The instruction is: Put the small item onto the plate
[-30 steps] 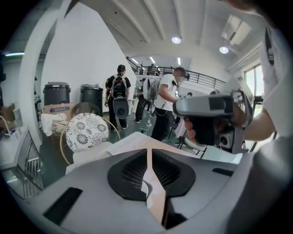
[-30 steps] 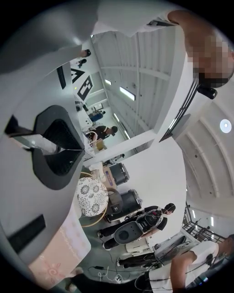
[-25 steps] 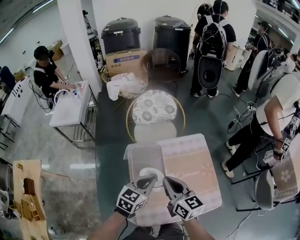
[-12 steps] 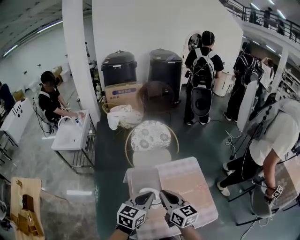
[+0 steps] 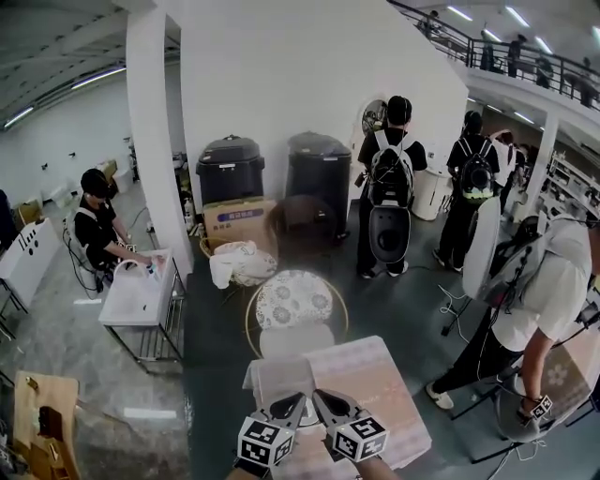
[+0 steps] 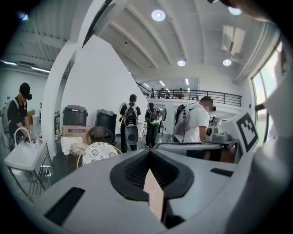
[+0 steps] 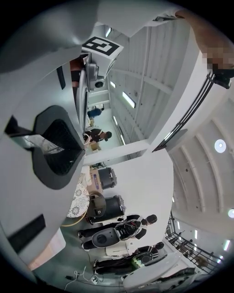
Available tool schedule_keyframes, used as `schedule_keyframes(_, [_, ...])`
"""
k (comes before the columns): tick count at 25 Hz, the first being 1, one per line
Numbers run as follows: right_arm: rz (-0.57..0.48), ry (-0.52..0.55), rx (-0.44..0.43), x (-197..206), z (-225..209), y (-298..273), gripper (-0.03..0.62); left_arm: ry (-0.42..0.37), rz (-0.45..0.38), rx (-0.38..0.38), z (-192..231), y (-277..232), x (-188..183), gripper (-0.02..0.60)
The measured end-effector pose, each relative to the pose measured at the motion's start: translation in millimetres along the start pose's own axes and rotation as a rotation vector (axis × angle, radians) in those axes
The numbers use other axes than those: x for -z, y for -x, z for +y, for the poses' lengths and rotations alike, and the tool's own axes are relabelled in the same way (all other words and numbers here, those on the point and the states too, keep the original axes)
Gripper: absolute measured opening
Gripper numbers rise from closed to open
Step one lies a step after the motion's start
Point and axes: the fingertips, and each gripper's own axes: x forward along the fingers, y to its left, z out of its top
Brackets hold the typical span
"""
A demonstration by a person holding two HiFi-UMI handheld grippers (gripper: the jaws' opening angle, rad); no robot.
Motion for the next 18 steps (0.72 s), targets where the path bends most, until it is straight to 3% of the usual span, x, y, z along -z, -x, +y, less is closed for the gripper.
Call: schedule_keyframes(18, [0.020, 0.035, -0.017, -1.2, 16.1, -1.4, 0.014, -0.005, 0.003, 0.001, 2.8, 10.0, -1.5, 0.005])
